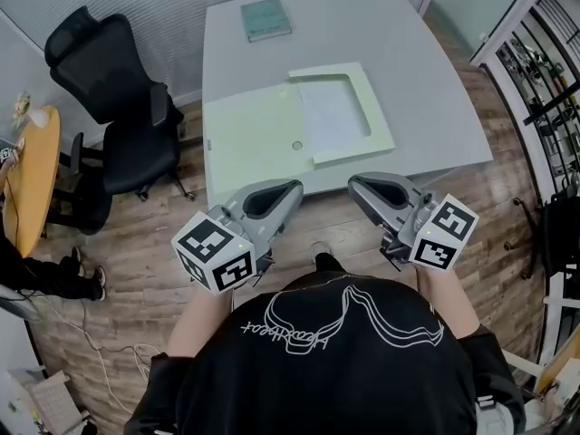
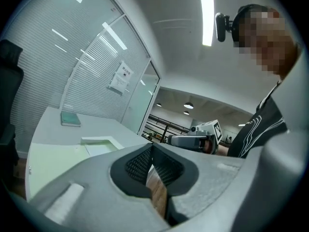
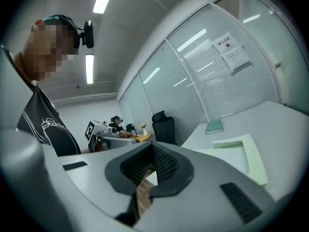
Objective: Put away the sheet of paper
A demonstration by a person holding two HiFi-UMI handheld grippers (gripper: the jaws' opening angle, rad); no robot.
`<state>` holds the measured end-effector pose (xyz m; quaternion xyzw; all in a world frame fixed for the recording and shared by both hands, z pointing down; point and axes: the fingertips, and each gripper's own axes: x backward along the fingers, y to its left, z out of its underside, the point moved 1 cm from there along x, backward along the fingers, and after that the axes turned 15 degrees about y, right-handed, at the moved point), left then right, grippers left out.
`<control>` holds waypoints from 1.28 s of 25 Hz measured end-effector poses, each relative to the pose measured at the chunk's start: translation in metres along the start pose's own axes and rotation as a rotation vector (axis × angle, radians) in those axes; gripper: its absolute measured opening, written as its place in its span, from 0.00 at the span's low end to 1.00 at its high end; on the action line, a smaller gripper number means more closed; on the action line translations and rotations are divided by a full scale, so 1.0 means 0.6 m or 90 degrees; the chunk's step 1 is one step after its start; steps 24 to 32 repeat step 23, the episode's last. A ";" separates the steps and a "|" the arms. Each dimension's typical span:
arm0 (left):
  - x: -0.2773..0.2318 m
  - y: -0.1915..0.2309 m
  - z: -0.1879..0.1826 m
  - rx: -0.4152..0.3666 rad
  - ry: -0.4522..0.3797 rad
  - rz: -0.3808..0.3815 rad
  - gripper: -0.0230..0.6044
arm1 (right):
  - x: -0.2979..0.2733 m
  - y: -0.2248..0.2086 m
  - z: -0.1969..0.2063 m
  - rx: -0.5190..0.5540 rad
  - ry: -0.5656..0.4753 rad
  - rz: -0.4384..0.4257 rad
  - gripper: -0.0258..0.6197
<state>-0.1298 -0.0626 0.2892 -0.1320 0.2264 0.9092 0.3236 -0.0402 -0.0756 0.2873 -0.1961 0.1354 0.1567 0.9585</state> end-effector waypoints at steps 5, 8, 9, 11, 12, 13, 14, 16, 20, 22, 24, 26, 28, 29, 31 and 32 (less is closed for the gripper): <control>0.029 -0.041 0.019 -0.016 0.002 0.007 0.05 | 0.017 0.043 0.018 -0.006 -0.012 0.015 0.05; 0.047 -0.057 0.030 -0.016 -0.002 0.010 0.05 | 0.018 0.068 0.026 -0.003 -0.016 0.017 0.05; 0.052 -0.061 0.032 -0.016 -0.004 0.010 0.05 | 0.018 0.074 0.028 -0.003 -0.017 0.018 0.05; 0.060 -0.068 0.037 -0.018 -0.006 0.010 0.05 | 0.019 0.084 0.033 -0.005 -0.018 0.020 0.05; 0.064 -0.070 0.039 -0.020 -0.005 0.008 0.05 | 0.019 0.088 0.036 -0.007 -0.018 0.020 0.05; 0.067 -0.073 0.042 -0.022 -0.004 0.005 0.05 | 0.020 0.092 0.039 -0.008 -0.018 0.021 0.05; 0.070 -0.074 0.044 -0.025 -0.003 0.002 0.05 | 0.020 0.095 0.041 -0.009 -0.018 0.021 0.05; 0.076 -0.075 0.049 -0.026 -0.001 -0.001 0.05 | 0.019 0.102 0.047 -0.013 -0.017 0.022 0.05; 0.080 -0.078 0.063 -0.021 0.000 0.004 0.05 | 0.014 0.111 0.060 -0.016 -0.015 0.022 0.05; 0.078 -0.077 0.070 -0.020 0.003 0.006 0.05 | 0.012 0.111 0.066 -0.018 -0.014 0.022 0.05; 0.077 -0.076 0.073 -0.019 0.004 0.007 0.05 | 0.011 0.111 0.069 -0.019 -0.013 0.021 0.05; 0.077 -0.076 0.073 -0.019 0.004 0.007 0.05 | 0.011 0.111 0.069 -0.019 -0.013 0.021 0.05; 0.077 -0.076 0.073 -0.019 0.004 0.007 0.05 | 0.011 0.111 0.069 -0.019 -0.013 0.021 0.05; 0.077 -0.076 0.073 -0.019 0.004 0.007 0.05 | 0.011 0.111 0.069 -0.019 -0.013 0.021 0.05; 0.077 -0.076 0.073 -0.019 0.004 0.007 0.05 | 0.011 0.111 0.069 -0.019 -0.013 0.021 0.05; 0.077 -0.076 0.073 -0.019 0.004 0.007 0.05 | 0.011 0.111 0.069 -0.019 -0.013 0.021 0.05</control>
